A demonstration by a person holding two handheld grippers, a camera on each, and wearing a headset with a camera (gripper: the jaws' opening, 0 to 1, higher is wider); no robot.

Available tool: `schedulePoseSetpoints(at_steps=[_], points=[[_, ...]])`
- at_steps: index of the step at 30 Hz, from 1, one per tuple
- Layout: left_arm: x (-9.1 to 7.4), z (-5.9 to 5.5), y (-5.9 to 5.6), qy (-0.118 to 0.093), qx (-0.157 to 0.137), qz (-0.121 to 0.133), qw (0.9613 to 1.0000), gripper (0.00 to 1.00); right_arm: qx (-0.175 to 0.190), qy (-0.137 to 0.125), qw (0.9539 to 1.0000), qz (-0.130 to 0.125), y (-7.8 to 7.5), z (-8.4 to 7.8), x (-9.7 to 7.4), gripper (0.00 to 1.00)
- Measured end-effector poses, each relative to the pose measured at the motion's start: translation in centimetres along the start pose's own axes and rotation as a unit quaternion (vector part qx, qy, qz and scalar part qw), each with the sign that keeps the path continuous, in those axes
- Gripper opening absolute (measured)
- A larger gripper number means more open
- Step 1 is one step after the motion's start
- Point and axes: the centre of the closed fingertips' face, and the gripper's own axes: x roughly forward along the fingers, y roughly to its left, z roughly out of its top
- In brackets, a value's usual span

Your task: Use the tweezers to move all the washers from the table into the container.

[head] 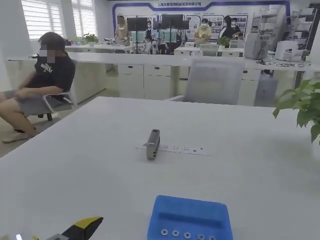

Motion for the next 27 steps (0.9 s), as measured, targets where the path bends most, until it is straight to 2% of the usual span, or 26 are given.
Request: schedulePoseSetpoints(at_steps=[3, 7, 14, 25, 27], points=[[-0.1, 0.7, 0.5, -0.03, -0.017, 0.013, 0.9993, 0.98, -0.008, -0.003, 0.9999, -0.013, -0.4, 0.1, -0.1, 0.83], [-0.4, 1.5, 1.1, -0.058, -0.029, 0.024, 0.9976, 0.99, -0.022, -0.007, 0.9993, -0.029, -0.7, 0.5, -0.3, 0.87], [-0.3, 0.9, 1.7, -0.043, -0.019, 0.038, 0.9982, 0.99, -0.02, -0.002, 0.9987, -0.048, -1.6, 0.3, -0.5, 0.87], [-0.4, 0.5, 2.0, -0.031, -0.01, 0.048, 0.9983, 0.96, -0.017, 0.007, 0.9983, -0.055, -1.7, 0.0, -0.6, 0.85], [-0.4, 0.3, 2.0, -0.024, -0.009, 0.048, 0.9985, 0.96, -0.014, 0.008, 0.9983, -0.056, -1.9, -0.2, -0.7, 0.85]])
